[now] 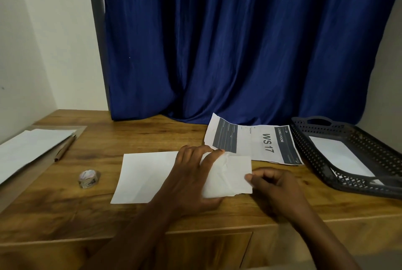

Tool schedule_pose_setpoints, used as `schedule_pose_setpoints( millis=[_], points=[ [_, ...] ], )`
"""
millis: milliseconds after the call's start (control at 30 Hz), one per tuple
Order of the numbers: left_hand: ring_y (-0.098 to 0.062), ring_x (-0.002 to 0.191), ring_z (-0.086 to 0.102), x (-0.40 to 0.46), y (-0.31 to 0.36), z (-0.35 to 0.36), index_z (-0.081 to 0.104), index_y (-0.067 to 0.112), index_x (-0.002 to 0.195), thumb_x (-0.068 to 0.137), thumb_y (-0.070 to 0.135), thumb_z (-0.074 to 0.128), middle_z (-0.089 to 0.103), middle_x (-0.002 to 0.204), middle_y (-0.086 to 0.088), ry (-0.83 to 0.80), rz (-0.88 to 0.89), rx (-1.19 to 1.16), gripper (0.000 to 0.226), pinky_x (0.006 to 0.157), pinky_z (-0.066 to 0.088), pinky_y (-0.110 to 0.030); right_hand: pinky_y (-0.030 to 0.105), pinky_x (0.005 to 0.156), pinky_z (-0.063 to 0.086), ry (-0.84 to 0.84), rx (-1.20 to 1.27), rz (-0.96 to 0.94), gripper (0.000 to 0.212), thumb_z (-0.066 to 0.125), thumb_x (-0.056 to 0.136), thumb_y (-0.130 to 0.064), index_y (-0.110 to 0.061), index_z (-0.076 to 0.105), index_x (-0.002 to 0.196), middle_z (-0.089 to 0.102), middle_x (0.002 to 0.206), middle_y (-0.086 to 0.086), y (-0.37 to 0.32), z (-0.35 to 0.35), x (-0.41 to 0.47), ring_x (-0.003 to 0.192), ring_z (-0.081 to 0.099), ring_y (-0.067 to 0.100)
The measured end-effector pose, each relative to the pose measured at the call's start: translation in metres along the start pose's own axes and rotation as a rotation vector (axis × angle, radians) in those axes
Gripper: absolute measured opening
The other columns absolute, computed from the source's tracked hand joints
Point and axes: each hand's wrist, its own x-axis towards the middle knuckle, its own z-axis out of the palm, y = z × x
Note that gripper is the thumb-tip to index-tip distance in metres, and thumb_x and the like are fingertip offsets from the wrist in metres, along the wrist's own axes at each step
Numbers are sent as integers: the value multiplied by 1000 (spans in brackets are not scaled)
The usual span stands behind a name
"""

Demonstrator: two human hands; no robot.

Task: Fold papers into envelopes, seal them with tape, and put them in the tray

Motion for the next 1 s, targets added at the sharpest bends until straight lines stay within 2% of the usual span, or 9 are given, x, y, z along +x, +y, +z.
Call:
schedule_pose_setpoints(
  millis=[133, 267, 367, 533, 600, 667, 767, 867, 1000],
  points=[
    [-21, 133, 38, 0, -2, 1, 26, 32, 153, 66, 79, 66, 40, 149, -1, -18, 3, -1, 107, 113, 35, -50, 34, 75, 58, -5, -55, -57, 11, 76, 86, -25, -23, 82, 77, 76, 85, -7, 3, 28, 18, 81, 70, 9],
    [-19, 132, 38, 0, -4, 3, 28, 33, 153, 64, 78, 69, 40, 148, 0, -29, 8, -18, 108, 112, 36, -47, 35, 76, 58, 1, -118, -106, 25, 75, 86, -17, -35, 80, 69, 72, 83, -28, 7, 45, 30, 87, 65, 0],
    [-20, 130, 41, 1, -4, 6, 29, 33, 152, 63, 78, 69, 43, 146, -1, -11, 22, -30, 108, 111, 38, -48, 41, 72, 59, -15, -103, -108, 38, 70, 89, -9, -38, 77, 66, 75, 76, -17, 8, 54, 34, 78, 70, 7],
    [-20, 131, 41, 0, -6, 8, 25, 34, 152, 63, 79, 70, 43, 147, -1, 20, 20, -56, 109, 108, 41, -51, 43, 71, 59, -24, -68, -124, 22, 69, 90, -12, -24, 81, 76, 77, 78, -4, 13, 60, 38, 78, 72, 14],
    [-18, 137, 36, 1, -5, 6, 22, 36, 155, 63, 83, 67, 37, 153, 3, -22, 4, -67, 112, 116, 33, -52, 46, 76, 60, -16, -73, -112, 21, 69, 91, -15, -25, 80, 77, 77, 82, -2, 15, 57, 38, 82, 71, 14],
    [-16, 148, 23, 3, -5, 4, 14, 38, 158, 65, 94, 53, 24, 163, 8, -118, -32, -25, 115, 124, 13, -52, 41, 79, 58, 31, -81, -133, 13, 70, 90, -20, -25, 79, 82, 75, 89, -8, 18, 50, 39, 88, 68, 8],
    [-15, 156, -1, 3, -6, 5, 7, 43, 159, 84, 89, 33, 3, 169, 12, -316, -111, 6, 92, 125, -6, -52, 31, 81, 56, 192, -60, -103, 10, 66, 94, -29, -30, 75, 90, 73, 93, -16, 25, 35, 37, 91, 65, 2],
    [-11, 155, -12, 3, -10, 9, 4, 43, 159, 98, 72, 21, -9, 167, 16, -566, -167, 12, 70, 121, -13, -43, 27, 84, 54, 291, -323, -112, 12, 61, 96, -31, -34, 71, 103, 71, 107, -15, 44, 23, 35, 93, 62, 1],
    [-11, 154, -17, 5, -14, 15, -2, 43, 159, 100, 68, 18, -14, 167, 15, -619, -136, 60, 68, 117, -17, -37, 41, 110, 43, 151, -645, -92, 32, 57, 94, -23, -30, 70, 123, 60, 138, -6, 60, 24, 37, 123, 55, 11]
  ],
)
